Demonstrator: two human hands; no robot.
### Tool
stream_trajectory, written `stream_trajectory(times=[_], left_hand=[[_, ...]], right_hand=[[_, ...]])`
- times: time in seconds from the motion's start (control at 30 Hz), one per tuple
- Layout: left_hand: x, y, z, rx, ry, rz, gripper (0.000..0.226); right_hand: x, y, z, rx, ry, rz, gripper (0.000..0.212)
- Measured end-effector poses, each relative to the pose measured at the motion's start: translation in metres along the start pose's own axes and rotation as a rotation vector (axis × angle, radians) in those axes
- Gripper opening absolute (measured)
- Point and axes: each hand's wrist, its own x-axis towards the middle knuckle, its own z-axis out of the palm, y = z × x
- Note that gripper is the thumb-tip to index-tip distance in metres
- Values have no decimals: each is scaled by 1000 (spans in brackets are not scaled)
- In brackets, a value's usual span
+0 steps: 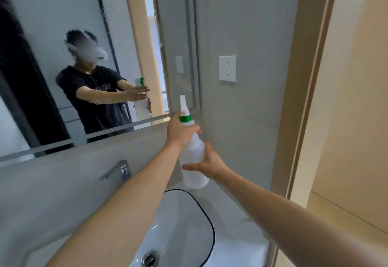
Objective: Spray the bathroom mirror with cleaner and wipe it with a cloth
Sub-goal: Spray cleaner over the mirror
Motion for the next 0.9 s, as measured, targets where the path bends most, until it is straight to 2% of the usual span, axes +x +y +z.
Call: stream_trajectory(times=[0.07, 0.3, 0.47, 0.9], left_hand=[[-4, -8, -5, 20, 10, -36, 48], [-13, -28, -31, 95, 73, -39, 31], [-21, -40, -57, 45, 107, -42, 37], [-49, -48, -173, 57, 313, -76, 32]], right_hand=[[-4, 3, 9, 0, -15, 21, 88], [-15, 5, 41, 27, -63, 32, 86], [-17, -2, 64, -3, -97, 11, 88], [-28, -52, 158, -59, -262, -141, 83]])
